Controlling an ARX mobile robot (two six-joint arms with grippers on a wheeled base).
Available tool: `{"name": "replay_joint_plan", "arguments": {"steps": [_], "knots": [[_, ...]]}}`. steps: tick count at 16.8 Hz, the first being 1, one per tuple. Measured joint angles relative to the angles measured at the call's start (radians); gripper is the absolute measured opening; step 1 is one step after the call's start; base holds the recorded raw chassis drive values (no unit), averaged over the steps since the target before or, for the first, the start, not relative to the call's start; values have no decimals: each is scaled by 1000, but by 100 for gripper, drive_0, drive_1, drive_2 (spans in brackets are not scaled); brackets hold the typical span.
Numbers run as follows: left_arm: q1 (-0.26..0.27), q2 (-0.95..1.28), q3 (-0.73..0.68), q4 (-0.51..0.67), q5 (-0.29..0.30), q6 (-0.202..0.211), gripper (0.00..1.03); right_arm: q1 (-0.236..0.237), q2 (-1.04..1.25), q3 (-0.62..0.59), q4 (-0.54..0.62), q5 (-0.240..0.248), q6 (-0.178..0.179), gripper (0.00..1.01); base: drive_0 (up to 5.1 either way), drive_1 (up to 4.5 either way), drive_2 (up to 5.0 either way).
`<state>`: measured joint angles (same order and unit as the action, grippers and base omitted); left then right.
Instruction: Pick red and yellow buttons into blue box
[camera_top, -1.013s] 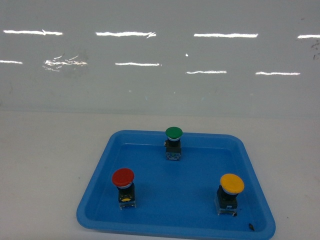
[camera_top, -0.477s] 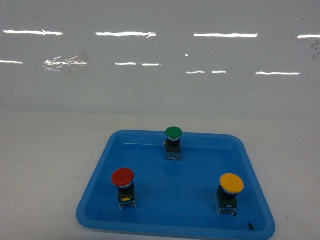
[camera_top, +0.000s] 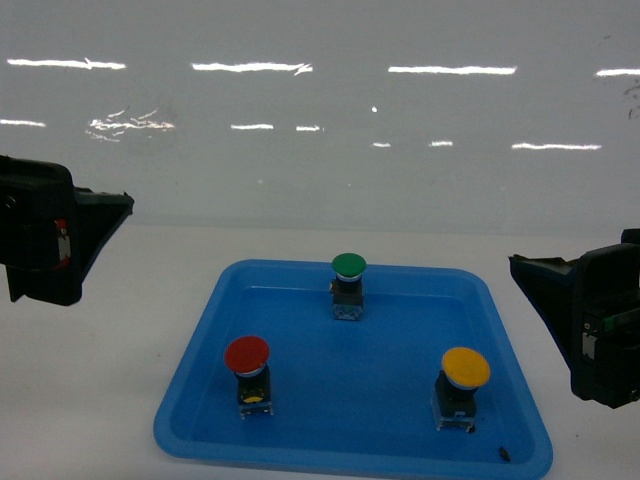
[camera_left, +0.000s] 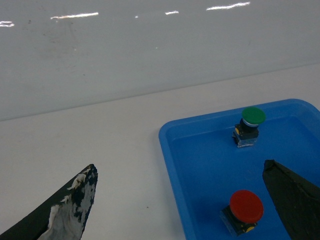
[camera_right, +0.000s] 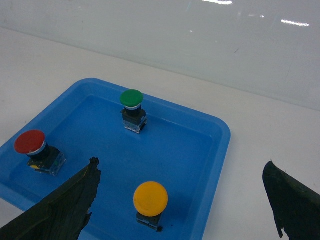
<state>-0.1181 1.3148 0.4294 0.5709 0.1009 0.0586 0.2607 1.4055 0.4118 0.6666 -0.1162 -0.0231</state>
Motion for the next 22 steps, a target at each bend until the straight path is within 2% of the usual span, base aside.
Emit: {"name": "replay_joint_plan", "arguments": {"steps": [4, 7, 9, 11, 13, 15, 16, 18, 22], "knots": [[0, -3, 0, 8, 2, 1, 98, 8, 0, 0, -5, 16, -8, 98, 0, 0, 0], [0, -3, 0, 8, 3, 1, 98, 8, 0, 0, -5, 17, -9, 98, 0, 0, 0], [0, -3, 0, 8, 3, 1, 98, 8, 57, 19, 35, 4, -23, 98, 0, 0, 0], [0, -3, 0, 8, 3, 1, 98, -11, 169, 76, 33, -44, -37, 98, 0, 0, 0], [0, -3, 0, 8, 3, 1, 98, -55, 270, 153, 21, -95, -58, 98, 0, 0, 0], [0, -3, 0, 8, 3, 1, 98, -100, 369, 254, -22, -160, -87, 98, 0, 0, 0], [0, -3, 0, 8, 4, 1, 98, -112, 410, 292, -37, -199, -90, 98, 0, 0, 0], [0, -3, 0, 8, 4, 1, 98, -118, 464, 350, -56, -253, -111, 98, 0, 0, 0], [0, -3, 0, 8, 4, 1, 98, -119, 517, 434, -114, -300, -164, 98, 0, 0, 0]]}}
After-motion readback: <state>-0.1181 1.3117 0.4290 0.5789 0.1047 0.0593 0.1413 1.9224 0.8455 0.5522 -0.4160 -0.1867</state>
